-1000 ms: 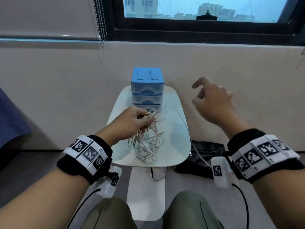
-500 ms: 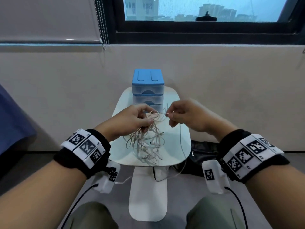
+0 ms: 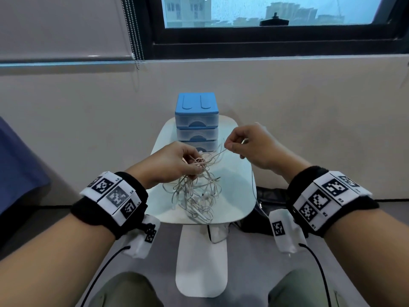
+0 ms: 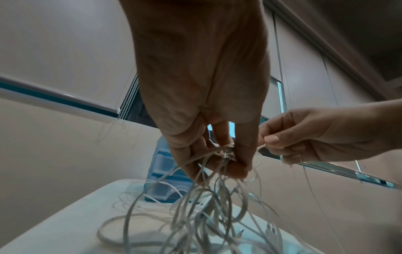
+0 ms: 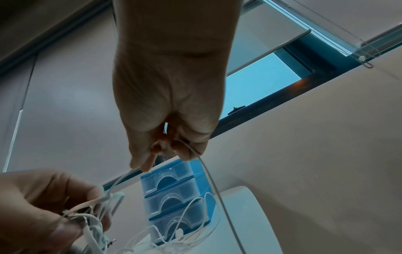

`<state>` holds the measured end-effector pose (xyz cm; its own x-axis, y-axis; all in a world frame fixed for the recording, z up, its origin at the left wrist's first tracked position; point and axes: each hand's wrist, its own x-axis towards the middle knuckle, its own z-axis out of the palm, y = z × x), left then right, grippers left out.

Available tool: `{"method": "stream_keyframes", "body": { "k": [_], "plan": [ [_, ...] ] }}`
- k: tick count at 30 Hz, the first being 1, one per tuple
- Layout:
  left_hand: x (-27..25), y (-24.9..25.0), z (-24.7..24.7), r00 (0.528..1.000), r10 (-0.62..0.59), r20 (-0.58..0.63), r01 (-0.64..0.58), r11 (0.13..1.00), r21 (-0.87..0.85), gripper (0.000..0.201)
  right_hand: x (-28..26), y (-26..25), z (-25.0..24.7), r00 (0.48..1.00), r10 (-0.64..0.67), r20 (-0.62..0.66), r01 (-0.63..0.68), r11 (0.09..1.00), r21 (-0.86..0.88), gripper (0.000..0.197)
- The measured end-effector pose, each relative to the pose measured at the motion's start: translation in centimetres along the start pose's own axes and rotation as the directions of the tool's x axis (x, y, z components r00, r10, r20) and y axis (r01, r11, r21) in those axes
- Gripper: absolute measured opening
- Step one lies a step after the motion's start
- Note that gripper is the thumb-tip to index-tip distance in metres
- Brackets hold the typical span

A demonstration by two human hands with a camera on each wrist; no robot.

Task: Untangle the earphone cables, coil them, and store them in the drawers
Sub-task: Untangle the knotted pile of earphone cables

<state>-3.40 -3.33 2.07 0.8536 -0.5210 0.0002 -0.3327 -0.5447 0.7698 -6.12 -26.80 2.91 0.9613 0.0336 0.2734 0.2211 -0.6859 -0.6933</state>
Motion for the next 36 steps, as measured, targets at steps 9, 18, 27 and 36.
{"method": "stream_keyframes", "body": {
  "k": [9,18,27,36],
  "plan": [
    [0.5,0.5,0.4,0.998,0.016,0.065,-0.026,0.988,0.152,0.017,0.0,-0.7,0.4,0.995,-0.095,0.041,0.099,0.987,-0.129,0.010],
    [0.6,1.0,-0.2,0.996,0.032,0.084,-0.038,0.996,0.078,0.012,0.6,-1.1,0.4,0.999,-0.050,0.013,0.052,0.978,-0.202,0.012],
    [1.0,1.5,-0.1,0.993,0.027,0.116,-0.032,0.999,0.042,0.008,0.5,-3.2,1.2,0.977,-0.037,0.211,0.093,0.961,-0.262,0.014],
    [1.5,-0.2,0.1,0.991,-0.117,0.063,0.127,0.969,-0.210,0.014,-1.5,-1.4,2.8,0.960,-0.004,-0.279,0.052,0.985,0.163,0.020]
  ]
}}
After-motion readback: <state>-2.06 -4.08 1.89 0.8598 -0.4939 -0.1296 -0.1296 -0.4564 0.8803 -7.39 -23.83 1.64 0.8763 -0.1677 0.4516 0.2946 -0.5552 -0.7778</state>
